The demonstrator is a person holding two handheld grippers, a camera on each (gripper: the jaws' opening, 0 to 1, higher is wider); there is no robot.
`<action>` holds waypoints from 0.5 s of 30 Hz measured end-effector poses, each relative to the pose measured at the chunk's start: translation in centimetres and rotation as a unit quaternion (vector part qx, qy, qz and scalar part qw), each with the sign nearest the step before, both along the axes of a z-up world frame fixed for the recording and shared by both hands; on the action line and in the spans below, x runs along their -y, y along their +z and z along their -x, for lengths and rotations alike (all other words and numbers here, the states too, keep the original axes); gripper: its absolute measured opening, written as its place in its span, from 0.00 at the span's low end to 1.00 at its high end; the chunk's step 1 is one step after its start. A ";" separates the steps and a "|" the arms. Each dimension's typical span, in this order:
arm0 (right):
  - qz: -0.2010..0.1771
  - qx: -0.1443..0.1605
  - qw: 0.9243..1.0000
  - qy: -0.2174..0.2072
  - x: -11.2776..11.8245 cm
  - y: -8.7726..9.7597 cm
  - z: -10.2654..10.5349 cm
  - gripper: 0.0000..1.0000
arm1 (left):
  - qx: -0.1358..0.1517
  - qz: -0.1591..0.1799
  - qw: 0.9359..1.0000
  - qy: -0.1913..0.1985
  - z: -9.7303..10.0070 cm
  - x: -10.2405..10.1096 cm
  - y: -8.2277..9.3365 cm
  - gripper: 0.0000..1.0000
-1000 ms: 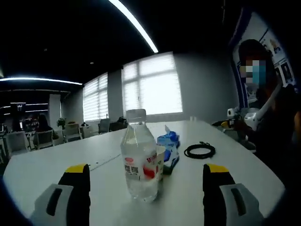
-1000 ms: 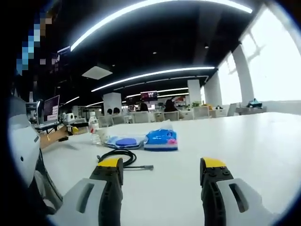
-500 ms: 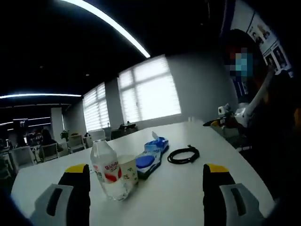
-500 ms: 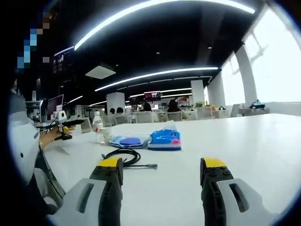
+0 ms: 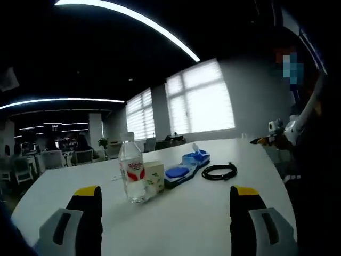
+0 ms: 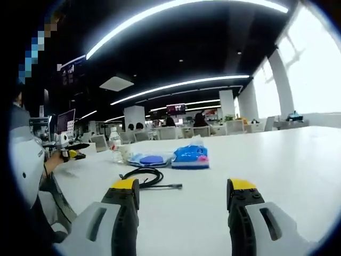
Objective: Arrange the tabletop items into an orderly group along one side of the table until the central work area is clear of visible clutter.
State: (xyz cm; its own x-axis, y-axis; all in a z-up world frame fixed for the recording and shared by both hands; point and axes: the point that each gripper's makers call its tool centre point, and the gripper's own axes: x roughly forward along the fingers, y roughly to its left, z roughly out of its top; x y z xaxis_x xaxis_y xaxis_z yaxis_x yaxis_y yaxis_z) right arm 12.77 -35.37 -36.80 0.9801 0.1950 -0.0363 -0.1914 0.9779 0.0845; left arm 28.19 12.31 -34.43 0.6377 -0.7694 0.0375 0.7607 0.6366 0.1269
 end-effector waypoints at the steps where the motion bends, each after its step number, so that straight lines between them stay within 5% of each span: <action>1: 0.000 0.000 1.000 0.000 0.0 0.0 0.0 0.64 | 0.002 0.000 1.000 0.003 0.0 0.0 0.1 0.99; 4: -0.001 0.001 1.000 0.002 0.2 0.1 0.4 0.62 | 0.052 -0.027 0.997 0.043 1.1 0.8 0.7 0.99; 15: -0.005 0.000 1.000 -0.001 0.4 -0.2 0.6 0.63 | 0.051 -0.058 0.994 0.080 3.9 2.4 -0.9 0.98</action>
